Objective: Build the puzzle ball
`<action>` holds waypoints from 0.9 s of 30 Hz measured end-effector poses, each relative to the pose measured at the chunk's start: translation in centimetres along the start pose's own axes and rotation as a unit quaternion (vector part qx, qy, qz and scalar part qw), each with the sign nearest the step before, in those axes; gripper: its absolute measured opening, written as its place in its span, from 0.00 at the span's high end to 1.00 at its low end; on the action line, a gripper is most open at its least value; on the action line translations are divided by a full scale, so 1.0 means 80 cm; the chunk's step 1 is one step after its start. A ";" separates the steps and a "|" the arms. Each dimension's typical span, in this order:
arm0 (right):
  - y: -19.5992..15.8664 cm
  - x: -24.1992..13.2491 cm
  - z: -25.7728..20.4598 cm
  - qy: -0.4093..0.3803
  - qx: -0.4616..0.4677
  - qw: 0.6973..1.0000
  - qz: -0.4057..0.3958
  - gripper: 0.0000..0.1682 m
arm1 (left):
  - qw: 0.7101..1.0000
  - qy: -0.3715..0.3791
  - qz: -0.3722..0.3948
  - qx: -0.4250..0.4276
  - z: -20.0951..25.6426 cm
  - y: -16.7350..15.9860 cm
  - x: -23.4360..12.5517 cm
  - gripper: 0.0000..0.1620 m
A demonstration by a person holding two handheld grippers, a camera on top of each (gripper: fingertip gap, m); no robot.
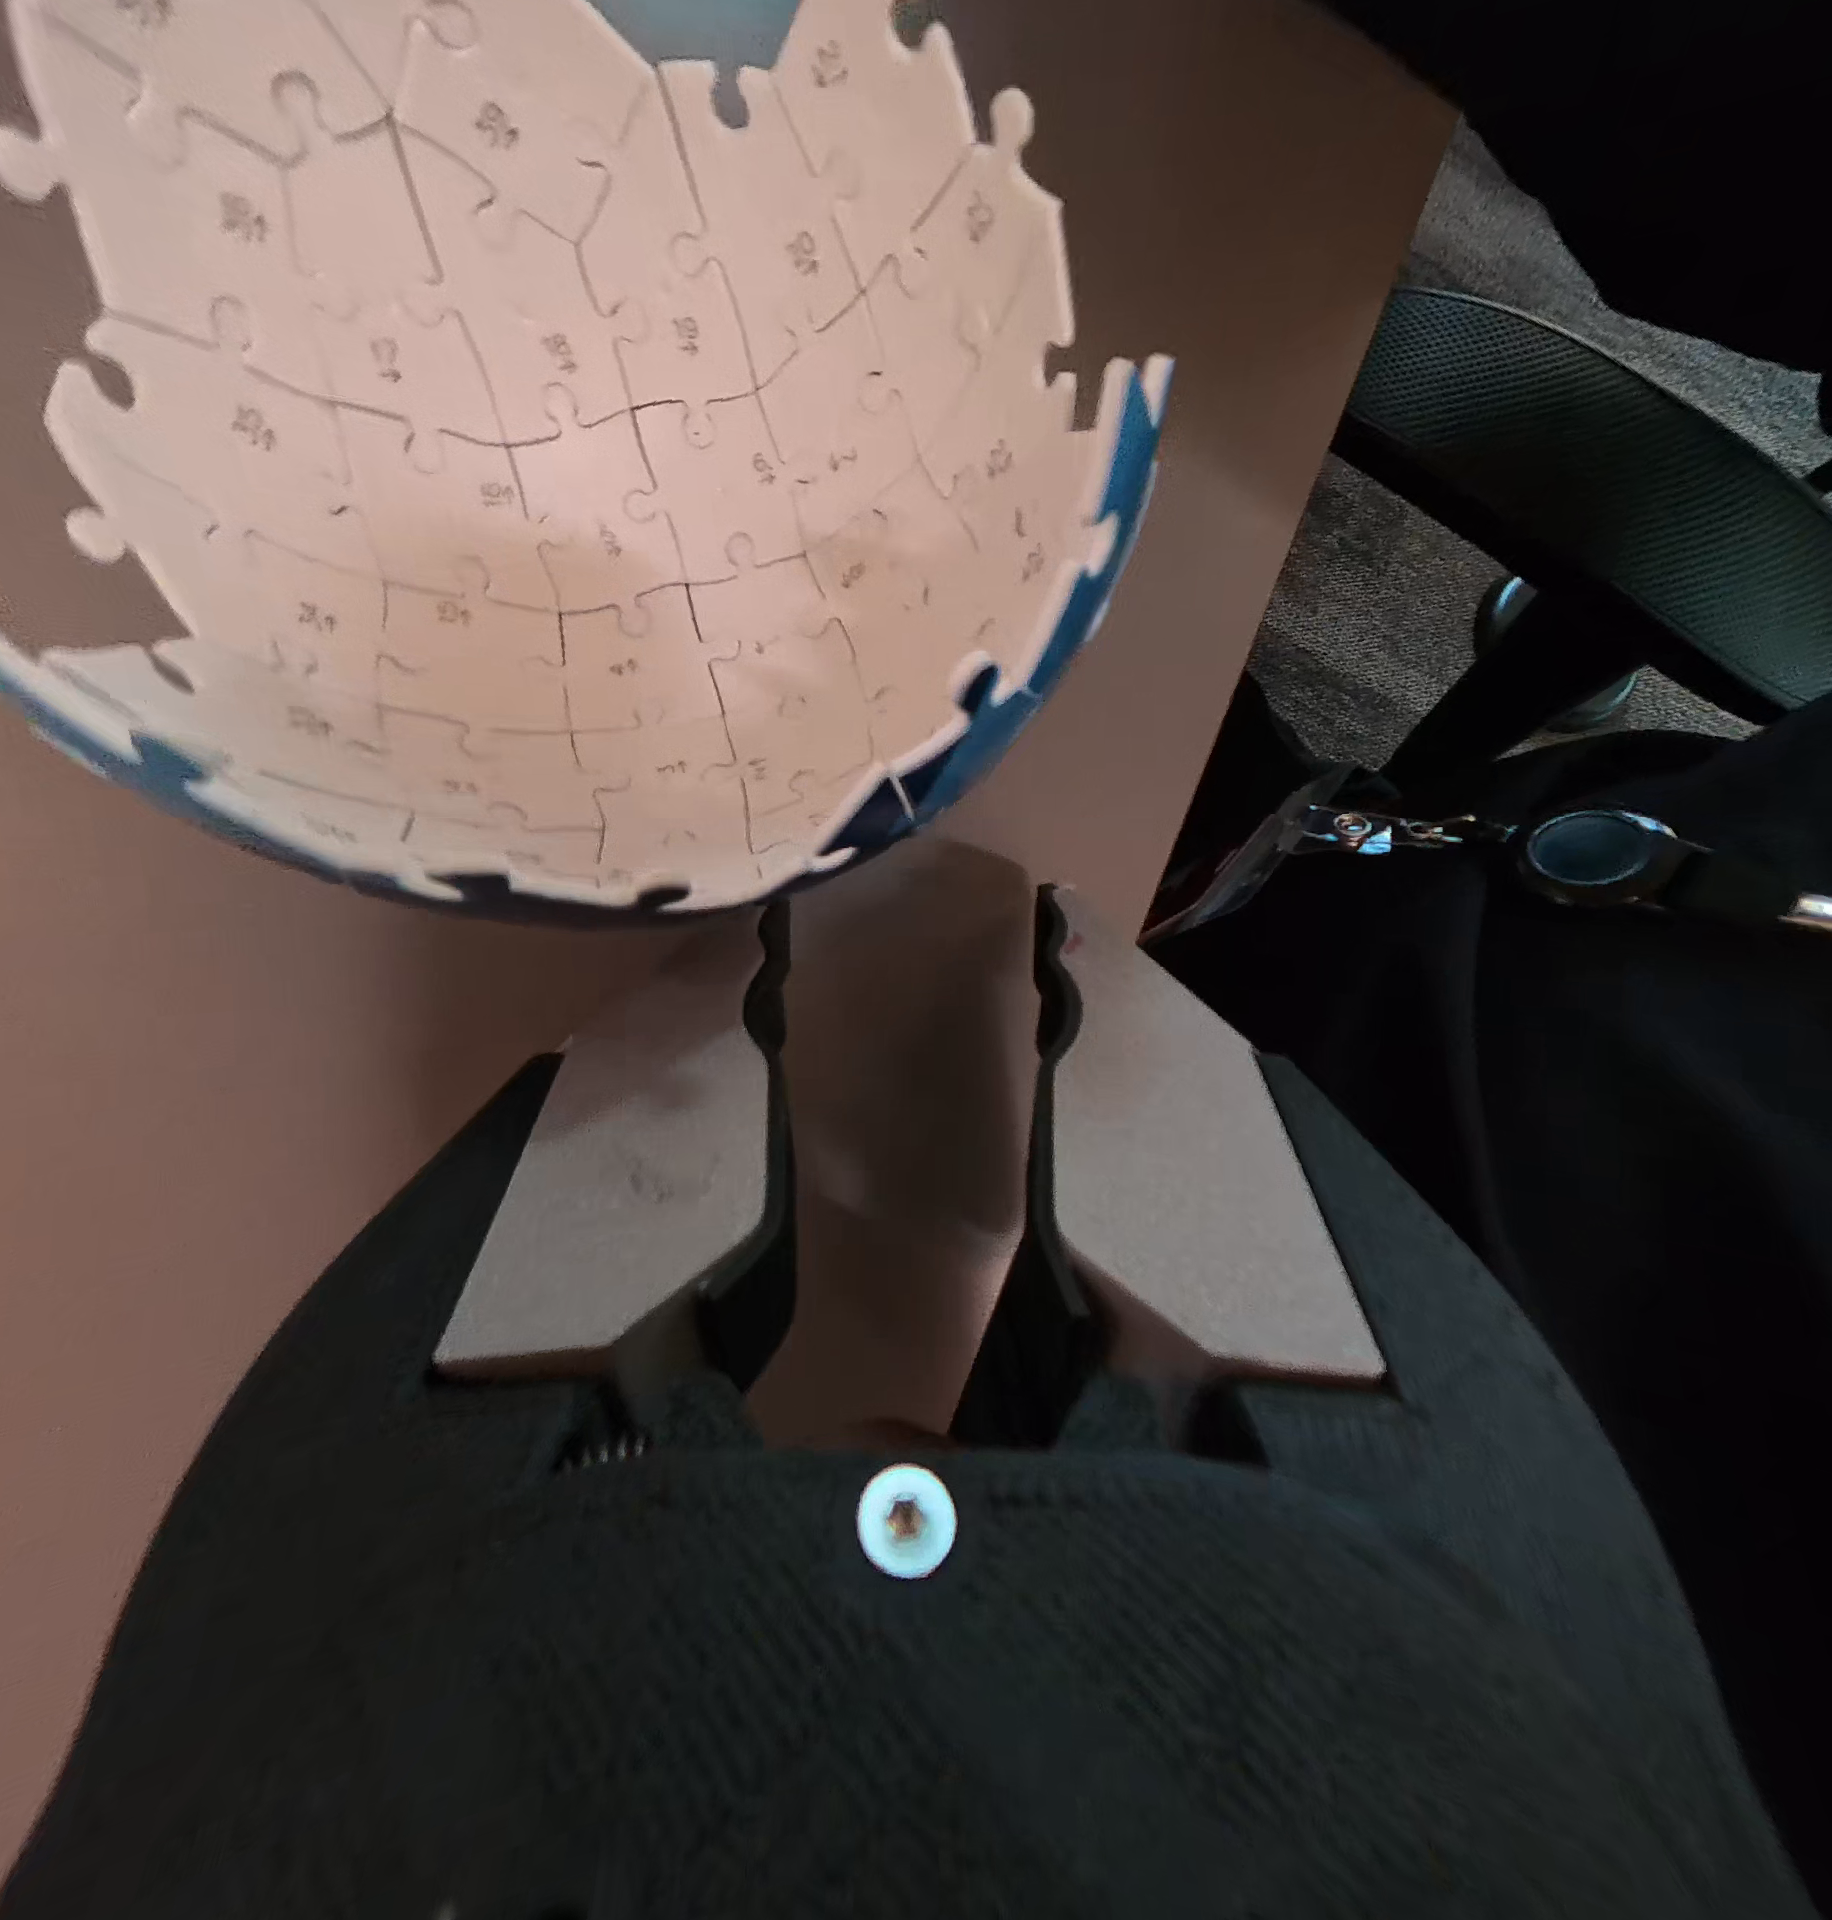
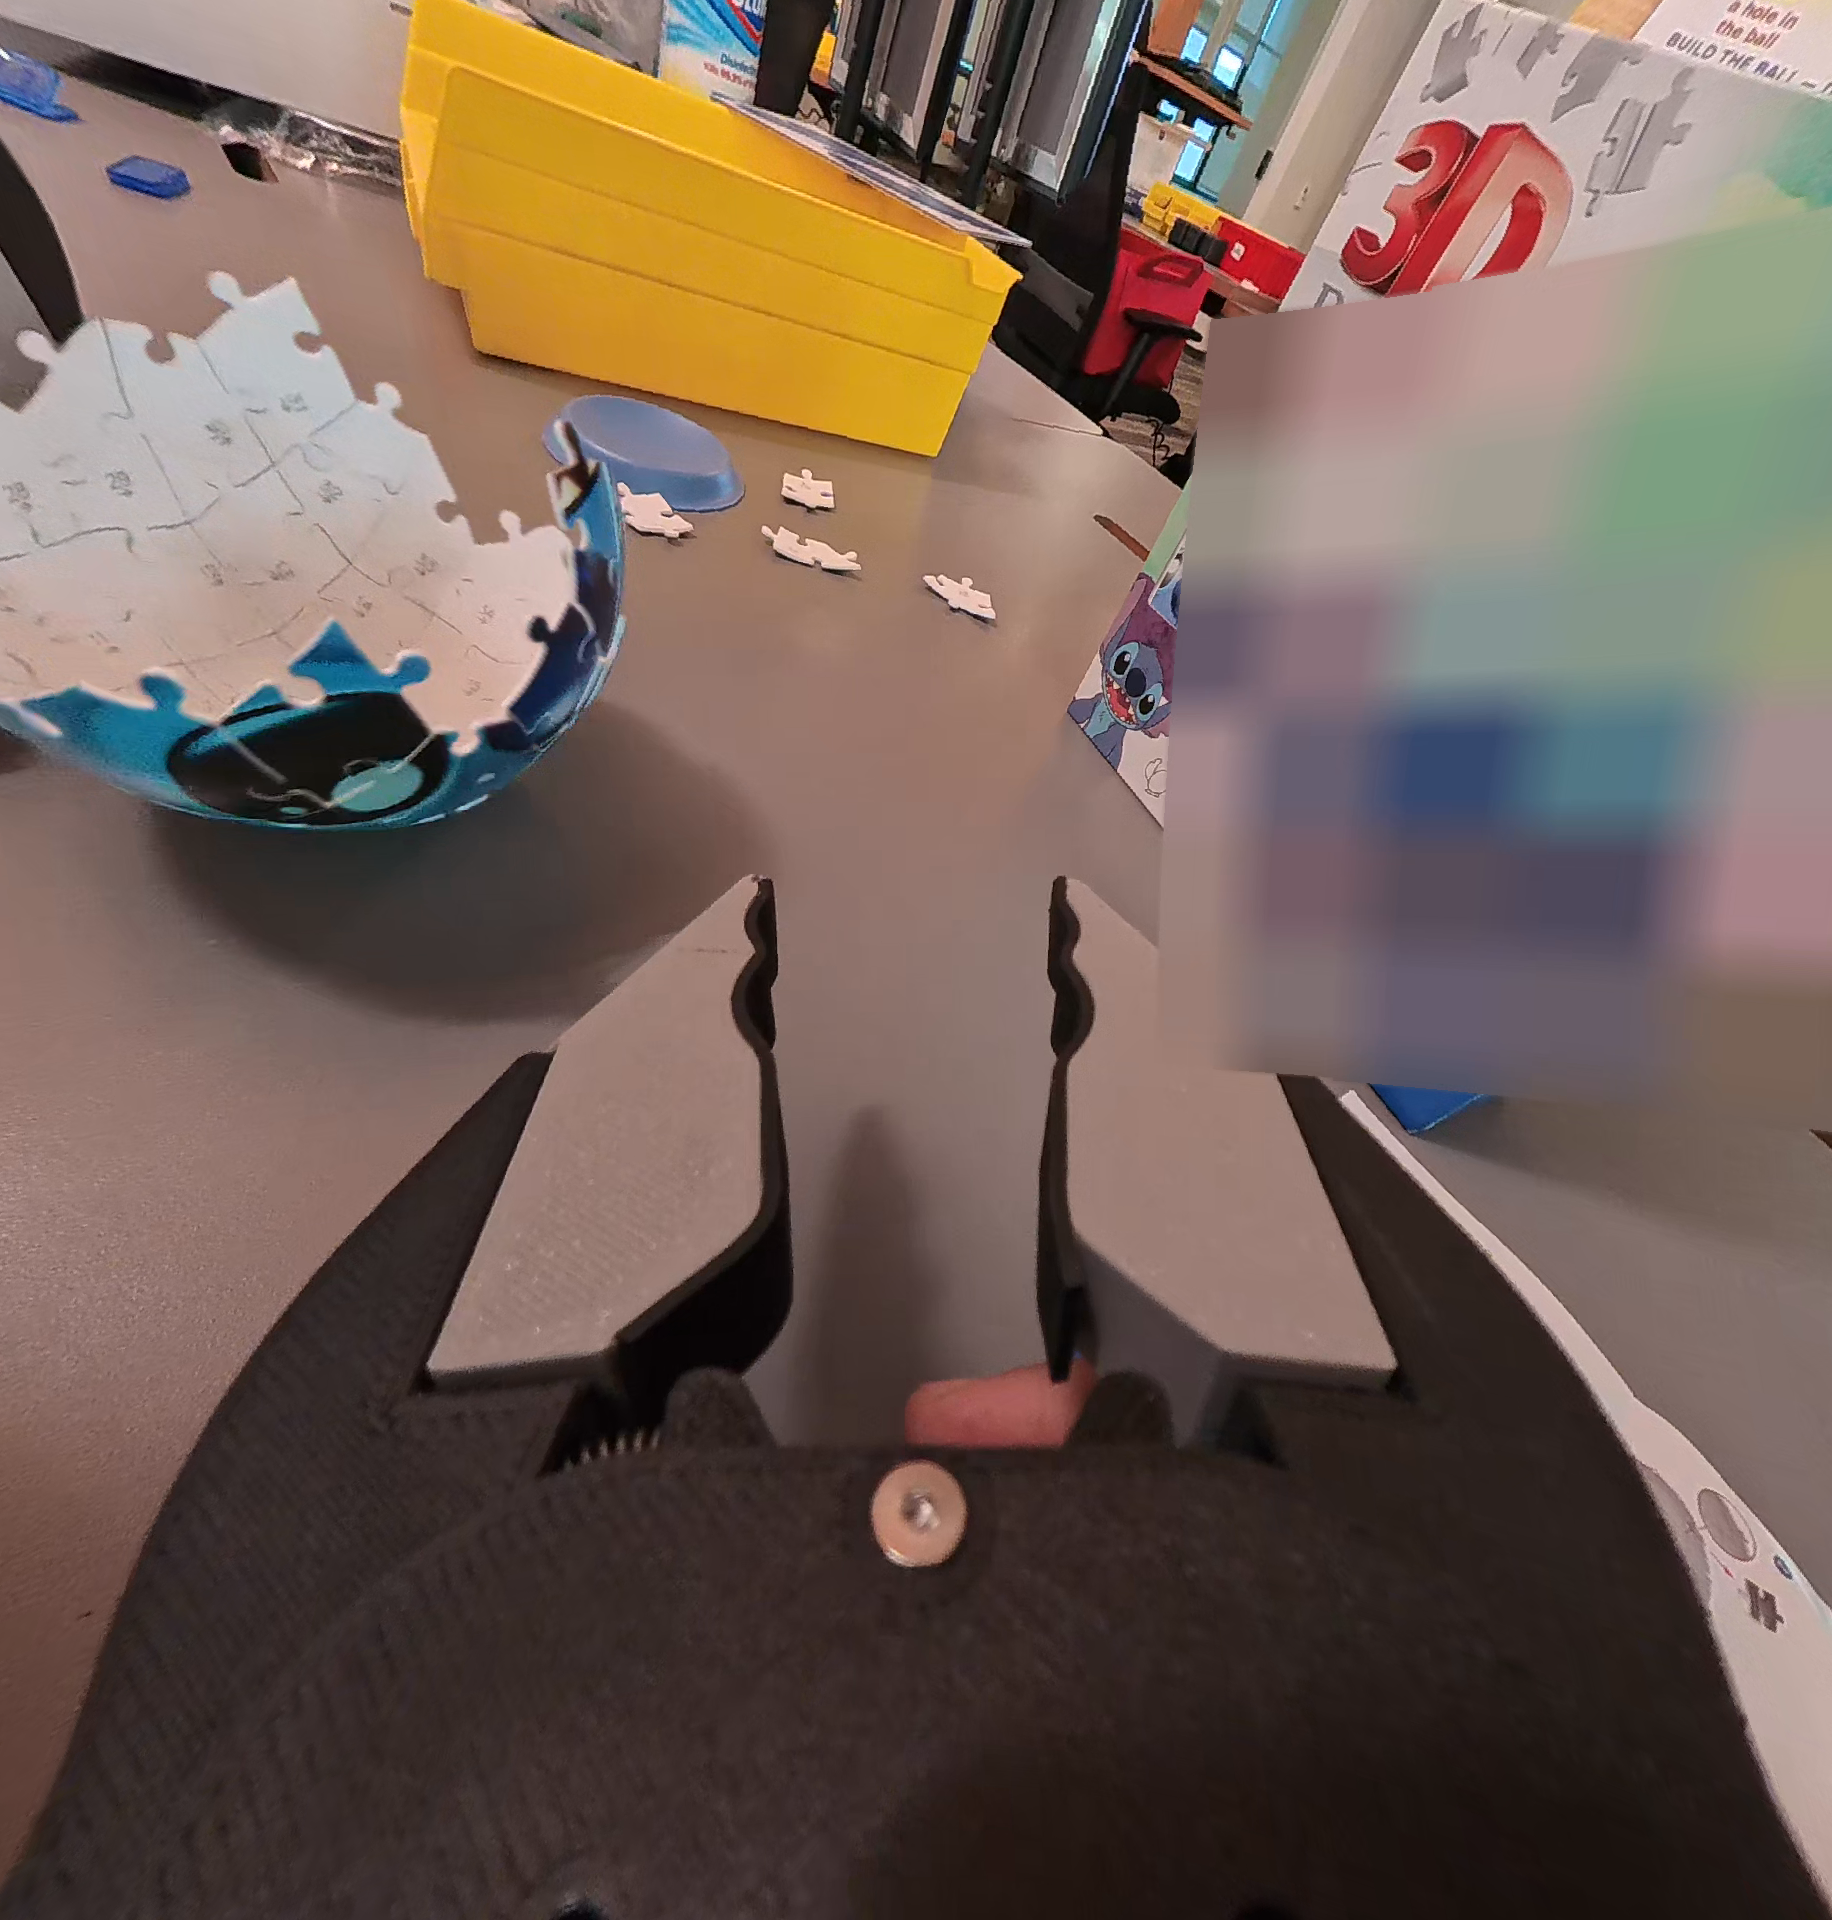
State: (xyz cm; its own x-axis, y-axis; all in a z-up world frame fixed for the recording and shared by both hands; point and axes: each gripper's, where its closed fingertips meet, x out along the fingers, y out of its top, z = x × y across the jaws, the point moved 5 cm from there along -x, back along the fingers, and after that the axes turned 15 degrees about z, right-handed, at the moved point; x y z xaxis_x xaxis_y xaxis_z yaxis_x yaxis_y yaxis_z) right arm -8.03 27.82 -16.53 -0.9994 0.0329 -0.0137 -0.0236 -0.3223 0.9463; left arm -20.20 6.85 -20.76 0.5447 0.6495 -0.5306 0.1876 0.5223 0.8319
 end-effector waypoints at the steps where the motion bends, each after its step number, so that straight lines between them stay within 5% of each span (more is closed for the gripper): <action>1: 0.000 0.000 0.000 0.000 -0.001 1.000 0.000 0.71 | 1.000 -0.002 0.001 -0.001 0.001 0.000 0.001 0.72; 27: 0.001 -0.001 0.003 -0.004 0.012 1.000 0.003 0.70 | 1.000 -0.013 0.013 -0.011 0.011 -0.001 0.001 0.72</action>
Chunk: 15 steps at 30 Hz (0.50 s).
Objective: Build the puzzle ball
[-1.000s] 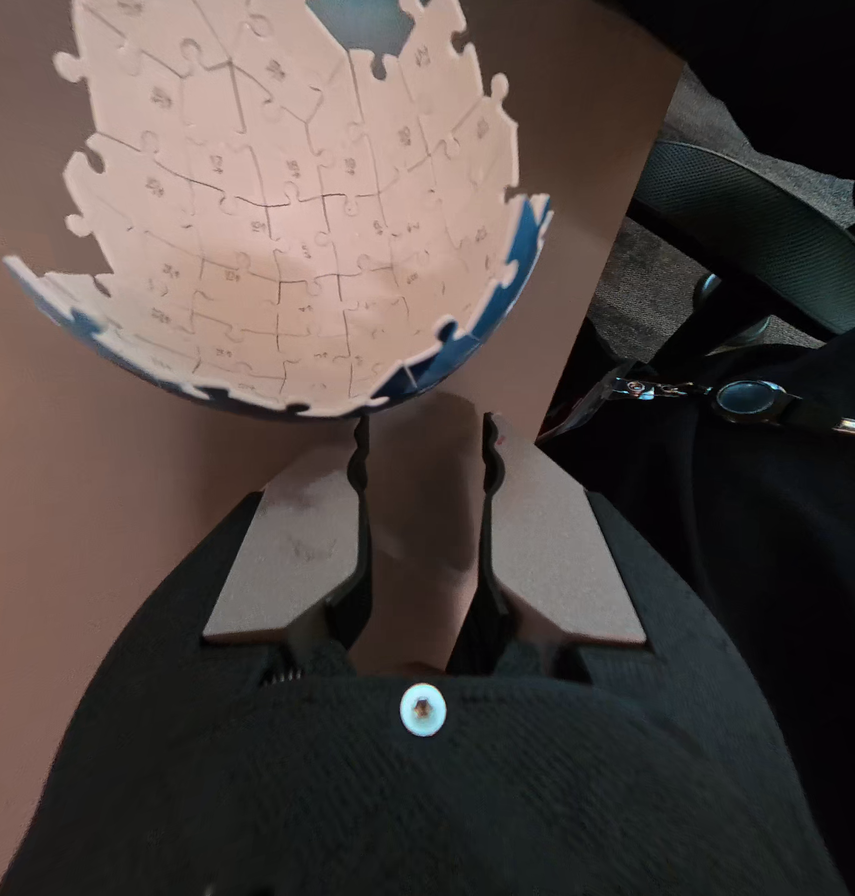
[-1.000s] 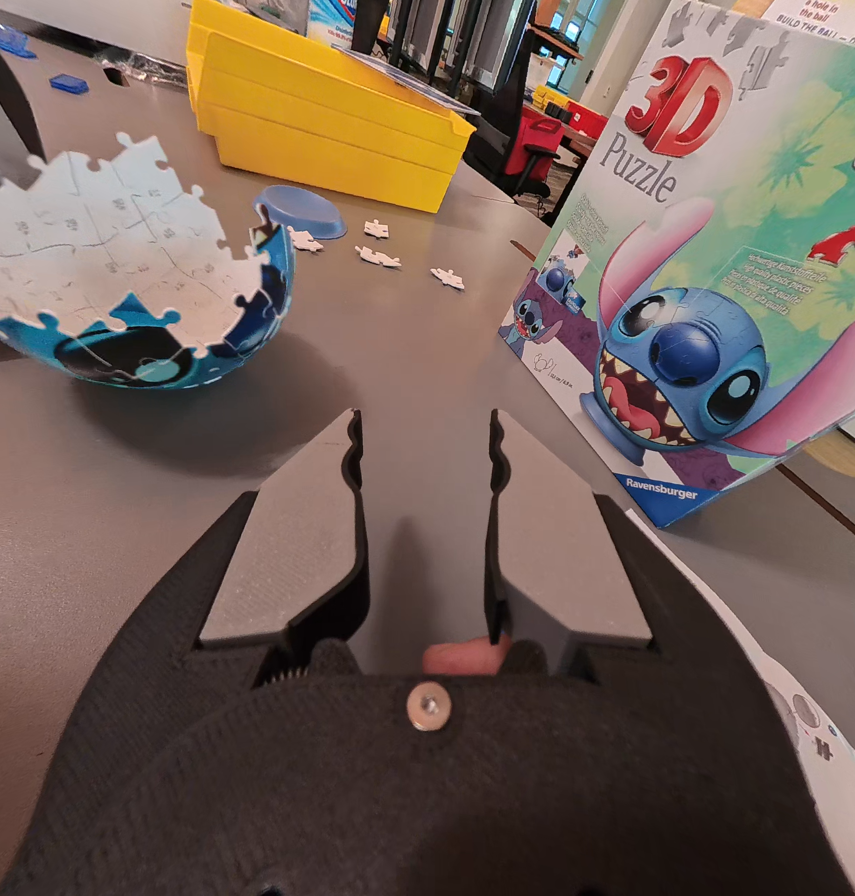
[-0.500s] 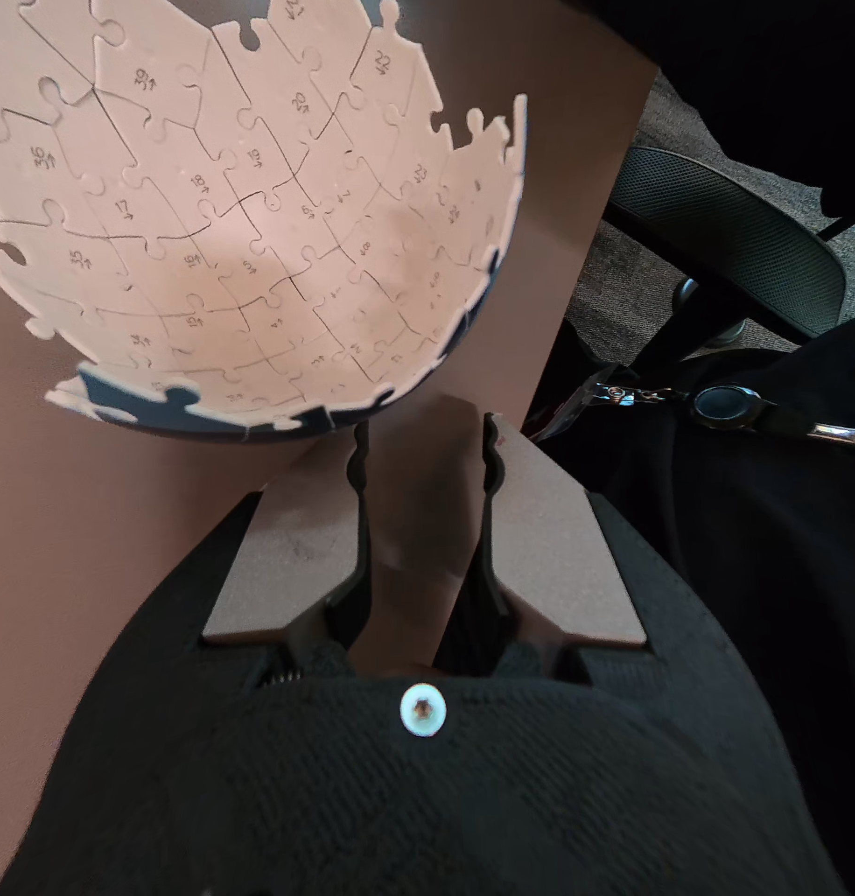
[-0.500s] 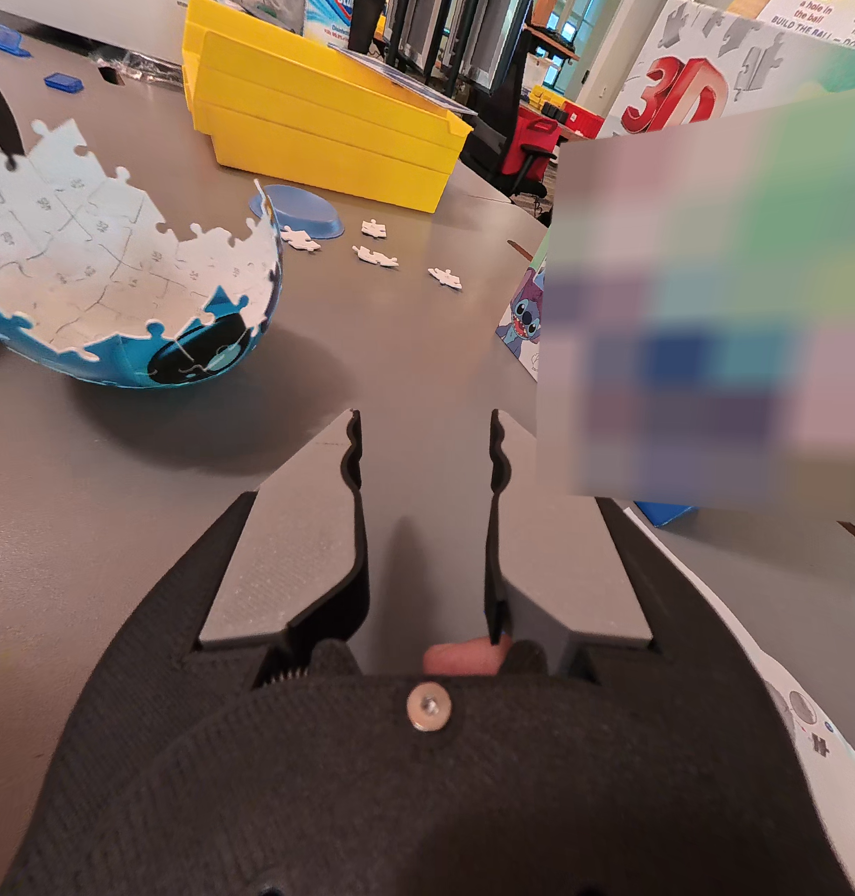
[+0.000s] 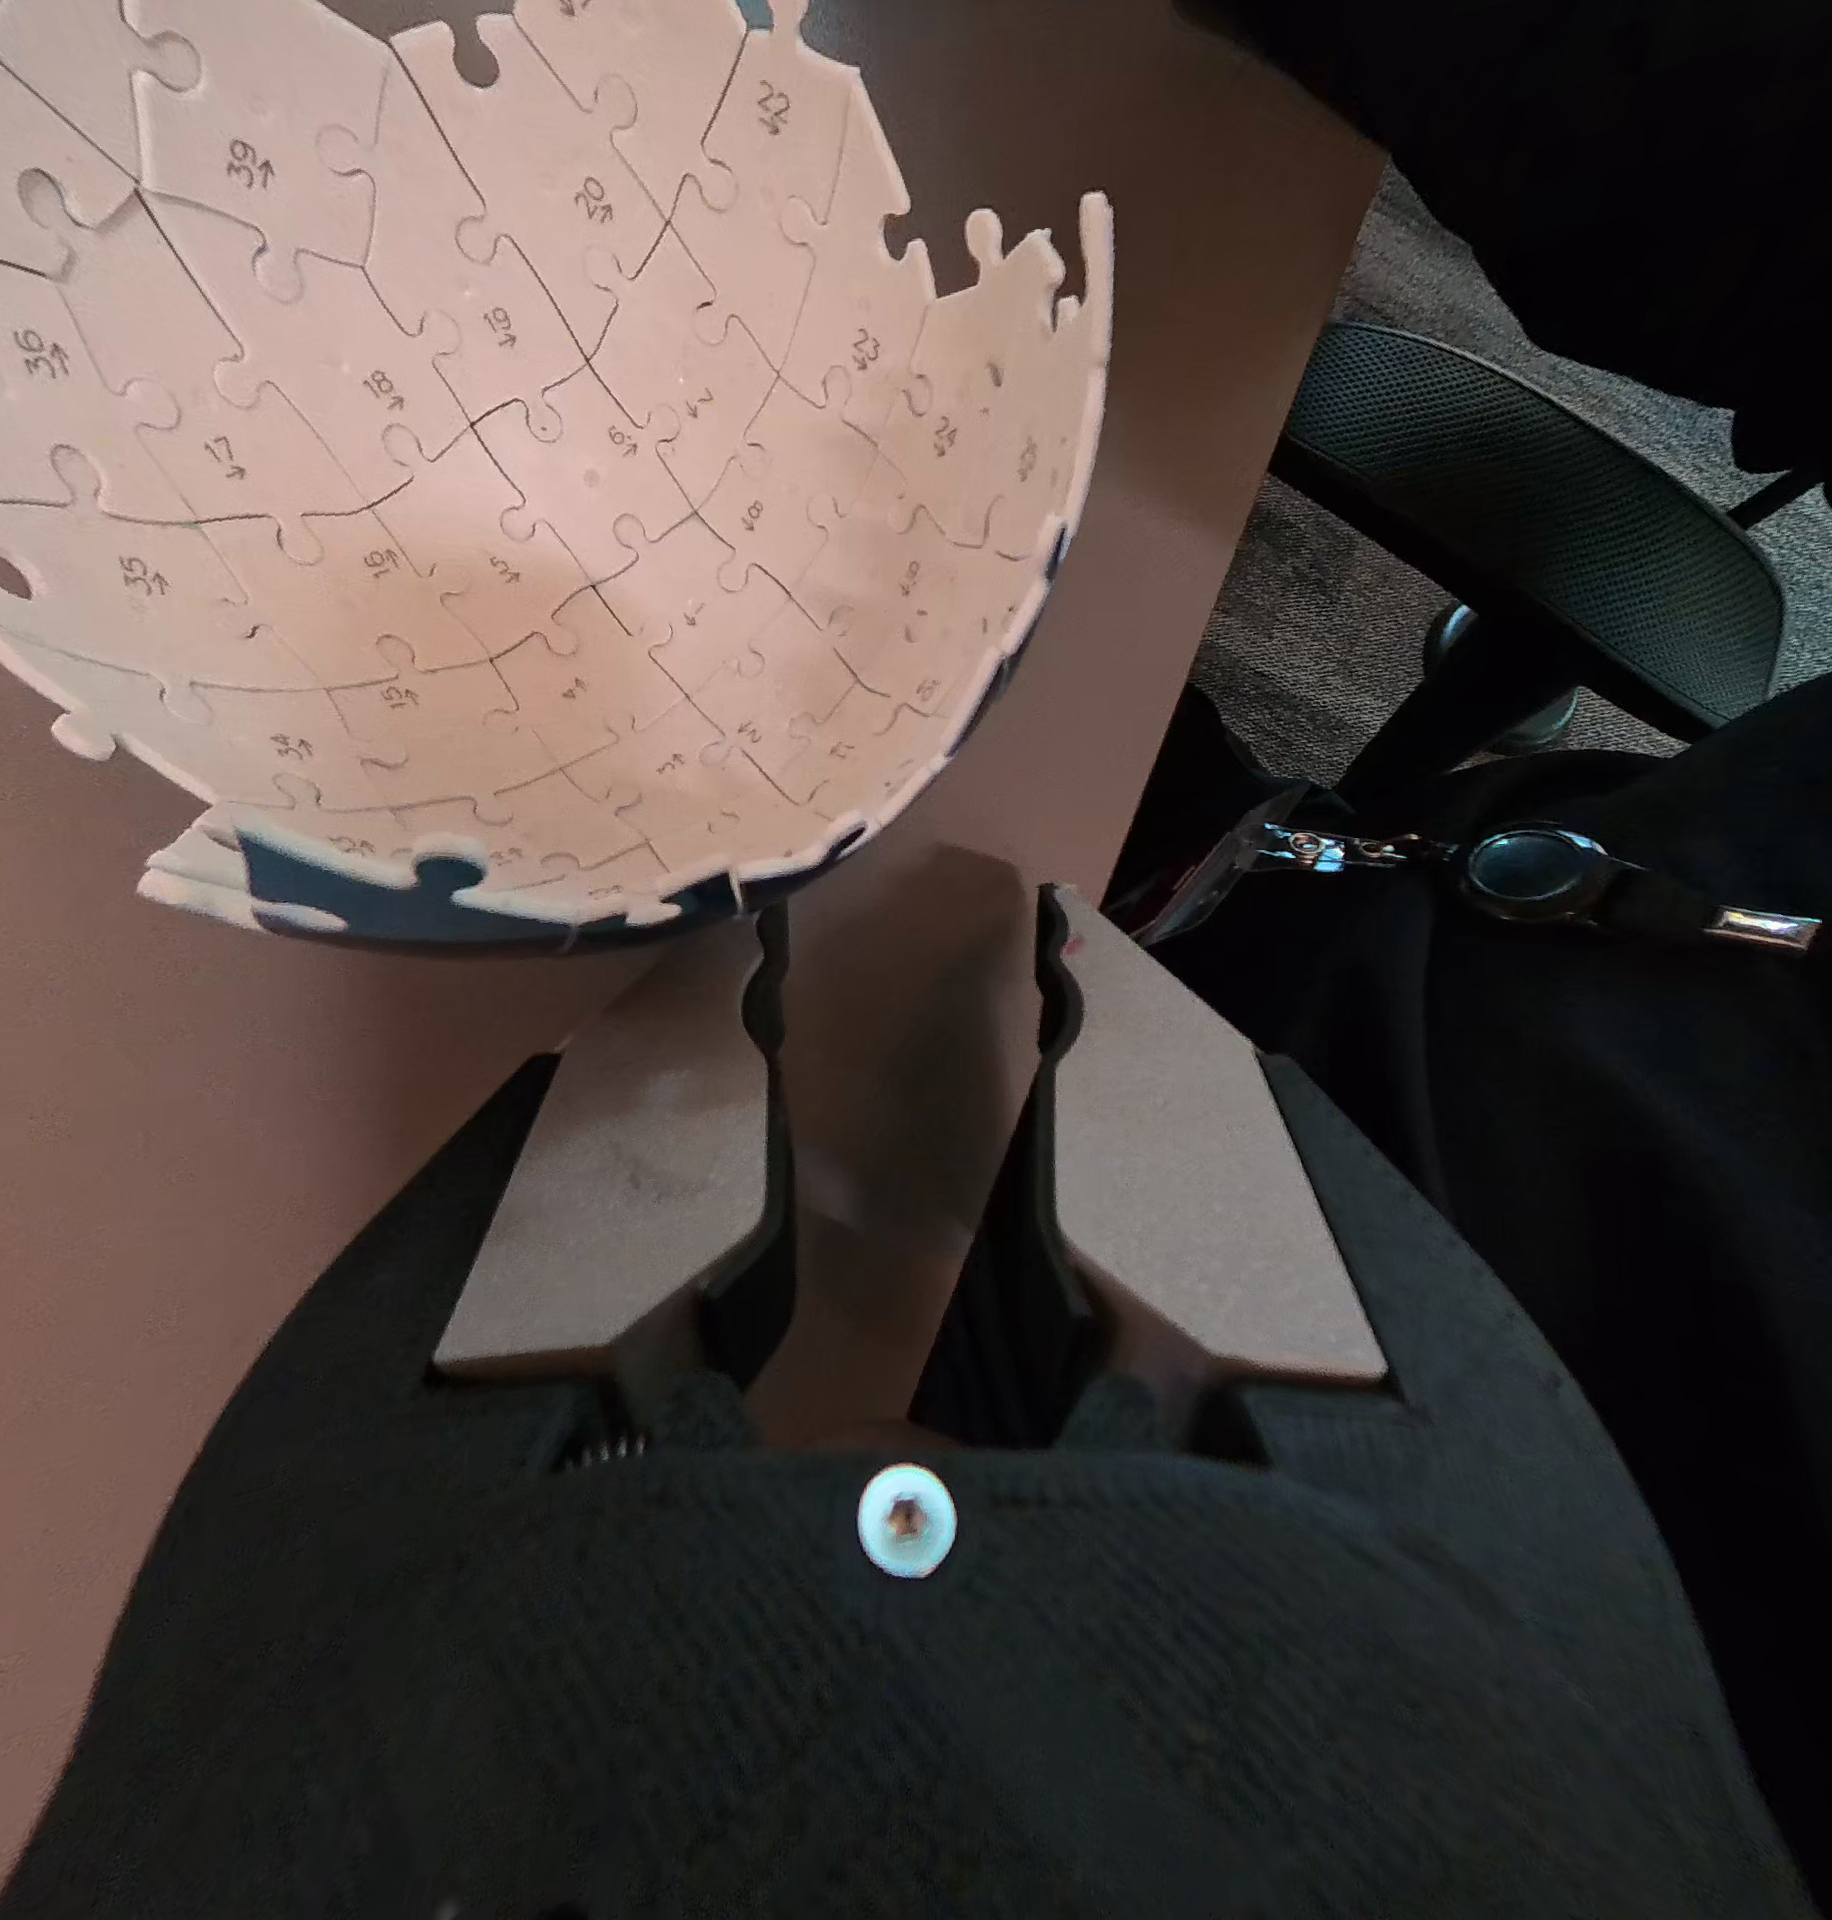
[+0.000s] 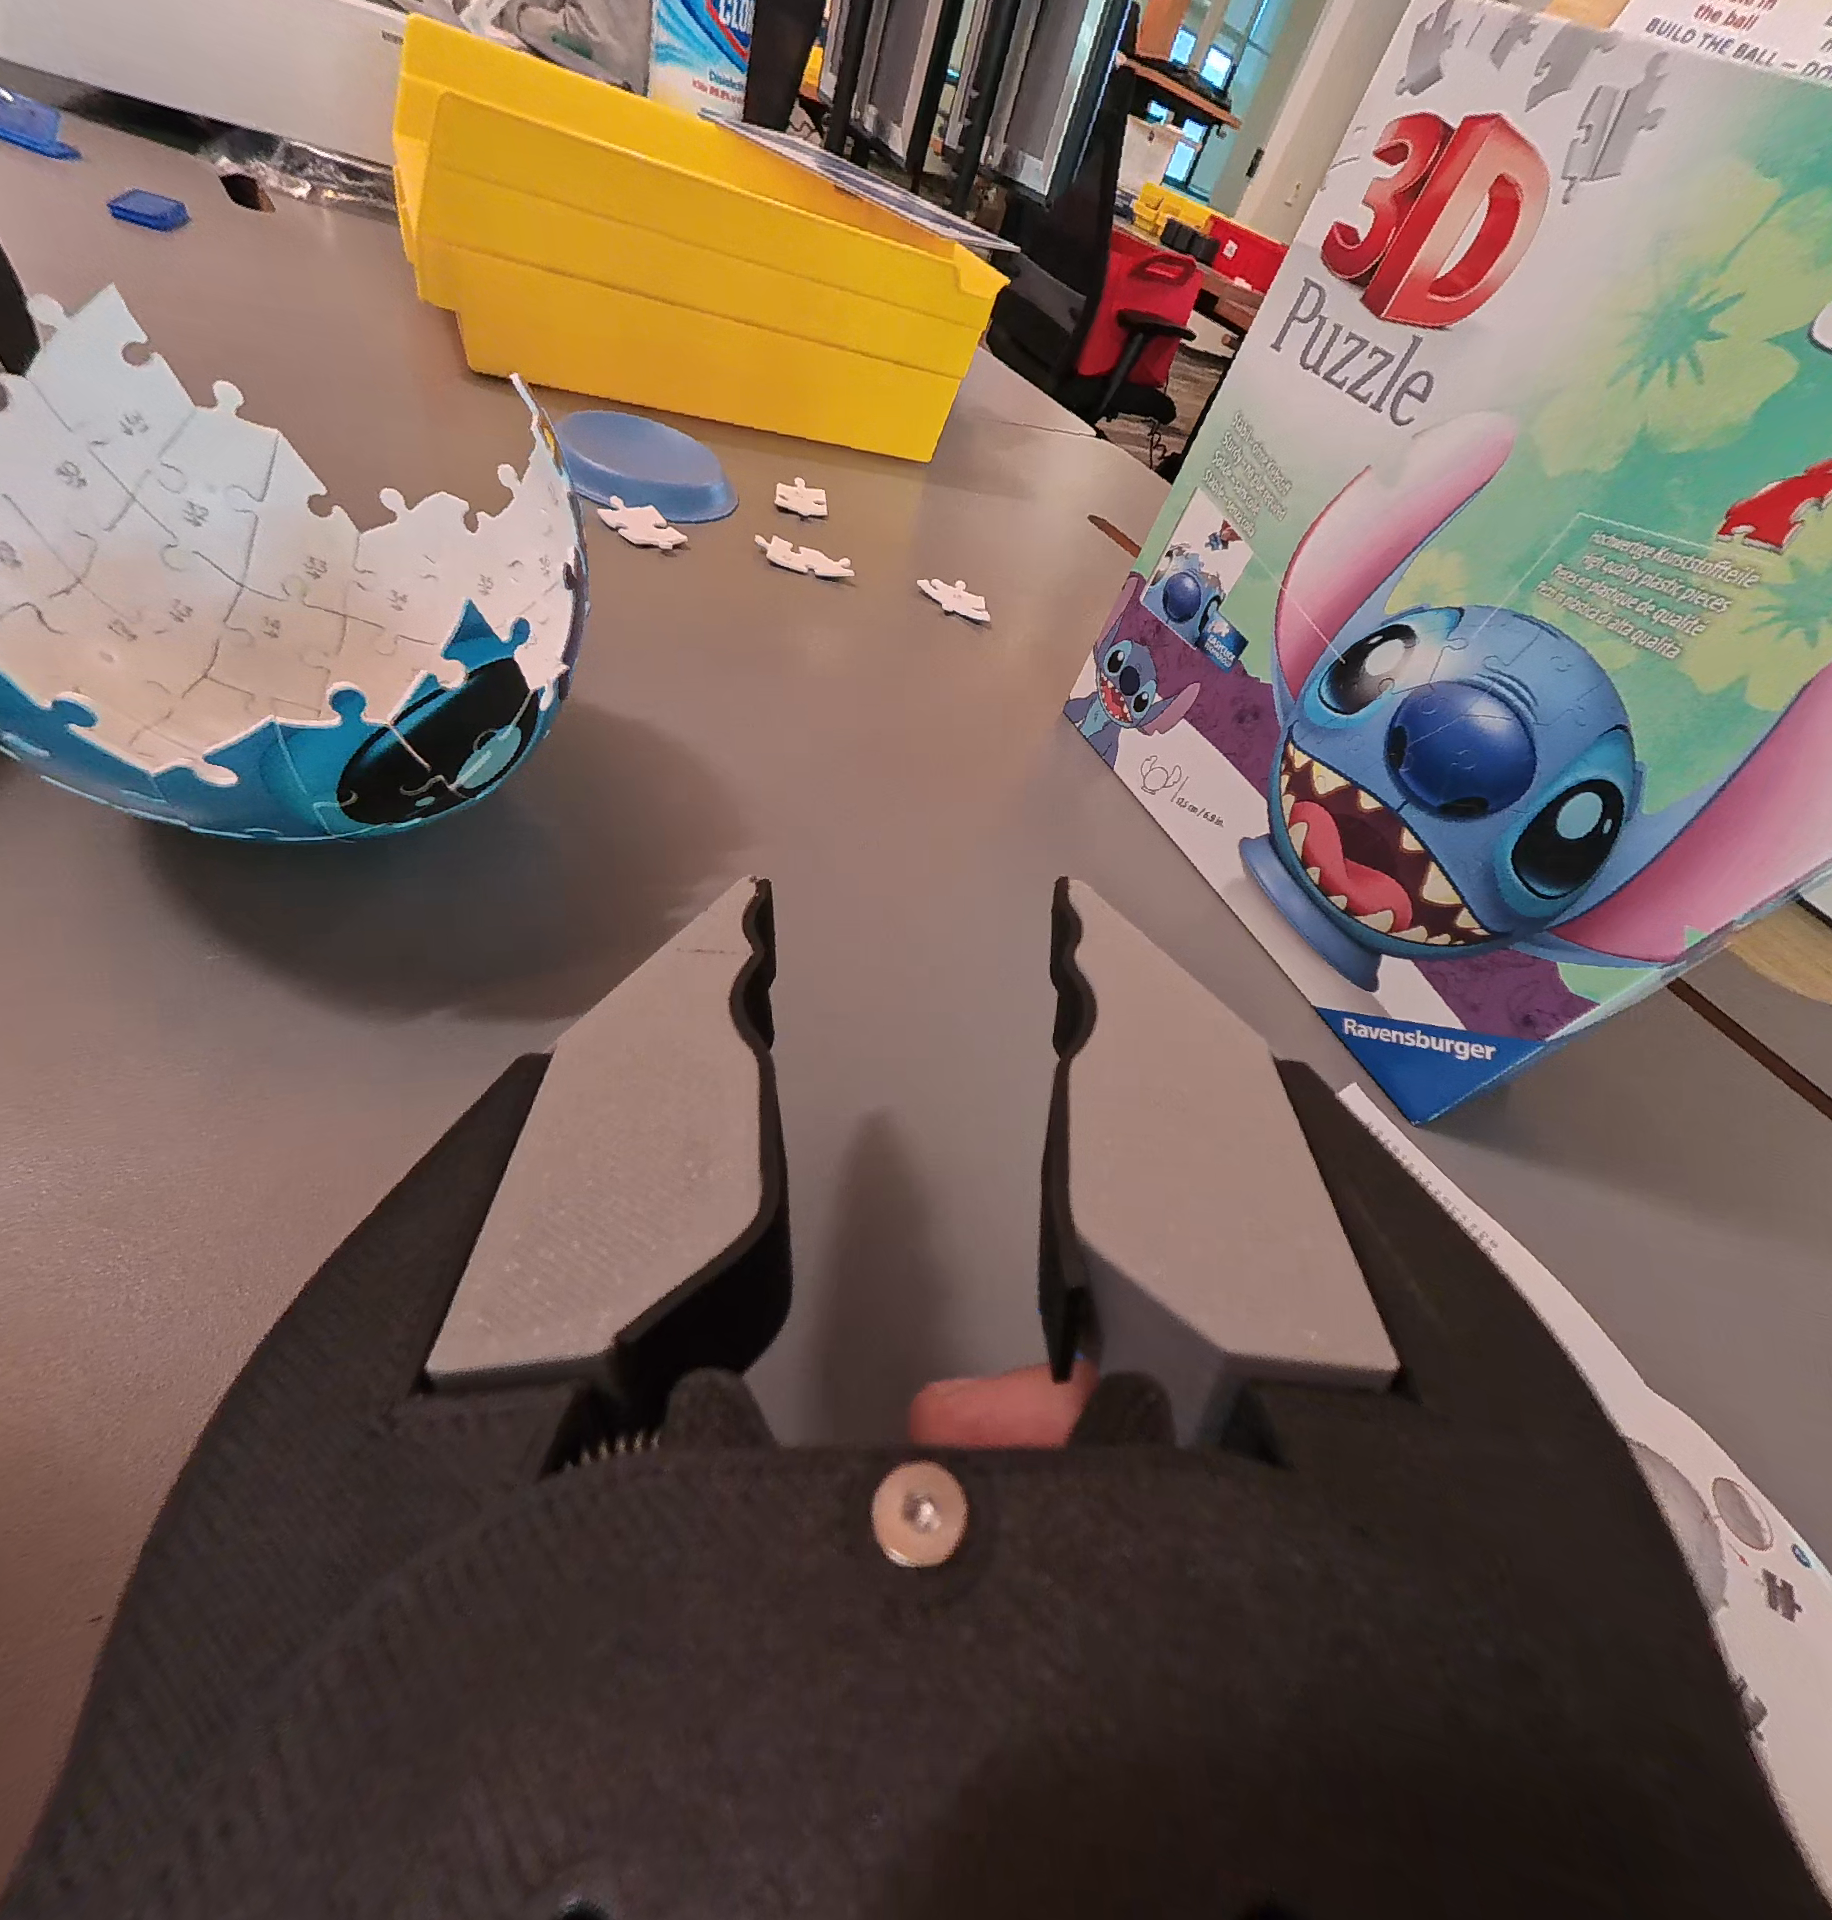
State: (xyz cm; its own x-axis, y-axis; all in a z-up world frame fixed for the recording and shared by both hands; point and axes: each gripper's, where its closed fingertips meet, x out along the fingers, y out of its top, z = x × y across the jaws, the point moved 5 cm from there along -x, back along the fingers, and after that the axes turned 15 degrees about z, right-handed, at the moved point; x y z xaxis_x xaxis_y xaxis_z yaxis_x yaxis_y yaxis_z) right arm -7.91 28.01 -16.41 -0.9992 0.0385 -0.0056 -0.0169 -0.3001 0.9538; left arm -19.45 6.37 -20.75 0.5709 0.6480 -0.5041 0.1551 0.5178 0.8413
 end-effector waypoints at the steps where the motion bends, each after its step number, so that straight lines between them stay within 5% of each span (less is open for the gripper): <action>1: 0.000 0.000 0.000 0.000 0.000 1.000 0.000 0.70 | 1.000 0.000 0.000 0.000 0.000 0.000 0.000 0.72; 15: 0.003 -0.002 -0.002 0.011 0.022 1.000 0.012 0.67 | 1.000 -0.002 0.005 -0.006 0.002 -0.003 -0.004 0.71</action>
State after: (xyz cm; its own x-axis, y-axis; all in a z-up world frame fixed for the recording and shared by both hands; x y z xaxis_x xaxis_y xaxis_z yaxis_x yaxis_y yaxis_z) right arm -7.79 27.80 -16.19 -0.9999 0.0101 0.0116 0.0086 -0.2587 0.9659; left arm -19.54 5.92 -20.74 0.5757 0.6510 -0.4948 0.1400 0.5177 0.8440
